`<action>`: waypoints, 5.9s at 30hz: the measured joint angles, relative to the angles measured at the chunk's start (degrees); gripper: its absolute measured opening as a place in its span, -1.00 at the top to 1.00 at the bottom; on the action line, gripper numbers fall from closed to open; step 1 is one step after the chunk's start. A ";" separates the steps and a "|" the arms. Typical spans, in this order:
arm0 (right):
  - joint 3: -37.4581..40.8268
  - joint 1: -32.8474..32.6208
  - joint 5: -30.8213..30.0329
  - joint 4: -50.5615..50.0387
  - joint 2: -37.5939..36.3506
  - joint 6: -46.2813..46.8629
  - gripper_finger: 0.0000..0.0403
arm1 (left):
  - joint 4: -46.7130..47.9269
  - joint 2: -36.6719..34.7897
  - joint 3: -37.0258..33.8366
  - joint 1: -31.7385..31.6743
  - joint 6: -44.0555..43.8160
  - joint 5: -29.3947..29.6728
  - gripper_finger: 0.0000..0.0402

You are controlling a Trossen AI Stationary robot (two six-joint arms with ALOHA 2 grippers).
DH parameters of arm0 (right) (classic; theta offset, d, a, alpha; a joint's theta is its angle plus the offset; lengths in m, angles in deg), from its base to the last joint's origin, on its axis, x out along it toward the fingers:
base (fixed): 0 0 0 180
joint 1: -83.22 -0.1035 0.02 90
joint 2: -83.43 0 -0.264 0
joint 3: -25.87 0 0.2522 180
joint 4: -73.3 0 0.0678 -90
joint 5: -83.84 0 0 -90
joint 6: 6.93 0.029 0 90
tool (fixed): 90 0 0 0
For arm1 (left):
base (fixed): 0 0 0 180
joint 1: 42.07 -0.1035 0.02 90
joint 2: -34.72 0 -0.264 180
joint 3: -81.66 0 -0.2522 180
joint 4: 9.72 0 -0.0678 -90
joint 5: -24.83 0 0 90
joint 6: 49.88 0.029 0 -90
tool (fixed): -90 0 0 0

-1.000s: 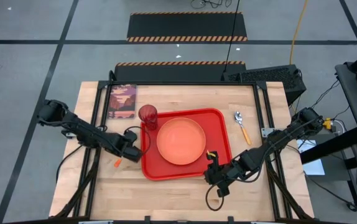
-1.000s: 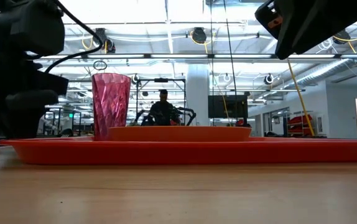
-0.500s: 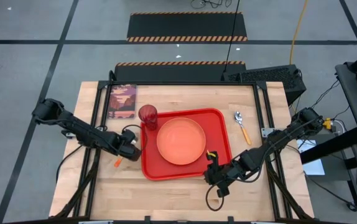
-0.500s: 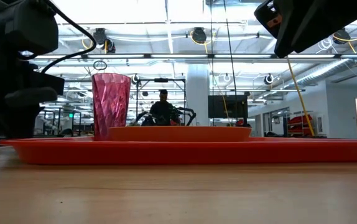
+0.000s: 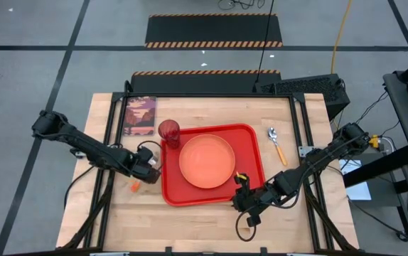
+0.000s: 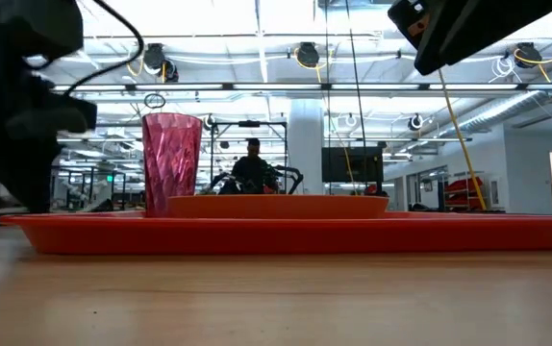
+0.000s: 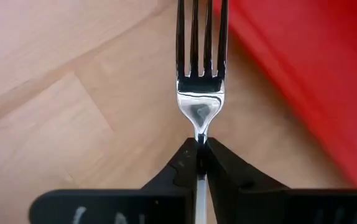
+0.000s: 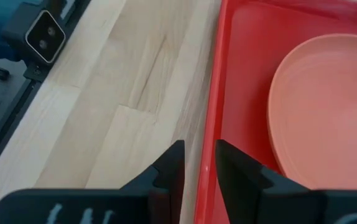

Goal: Pick and place plate/cup/fork/spoon on tray
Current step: Put the white orange fork on the right side of the orange plate

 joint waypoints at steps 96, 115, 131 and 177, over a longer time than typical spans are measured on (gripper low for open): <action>17.53 -1.64 -43.39 47.57 -4.63 -12.02 0.99 | -60.71 24.30 37.78 2.86 75.58 20.49 0.50; 32.84 1.45 -10.98 45.09 -25.01 4.45 1.00 | -60.93 28.59 37.78 -0.58 72.21 1.30 0.46; 38.73 5.81 -6.98 54.20 -26.10 4.41 1.00 | -77.82 39.19 37.75 -6.08 68.49 0.88 -0.28; 38.66 7.10 -9.89 53.16 -26.05 5.52 0.94 | -88.29 43.99 37.88 -7.95 69.68 -0.52 0.94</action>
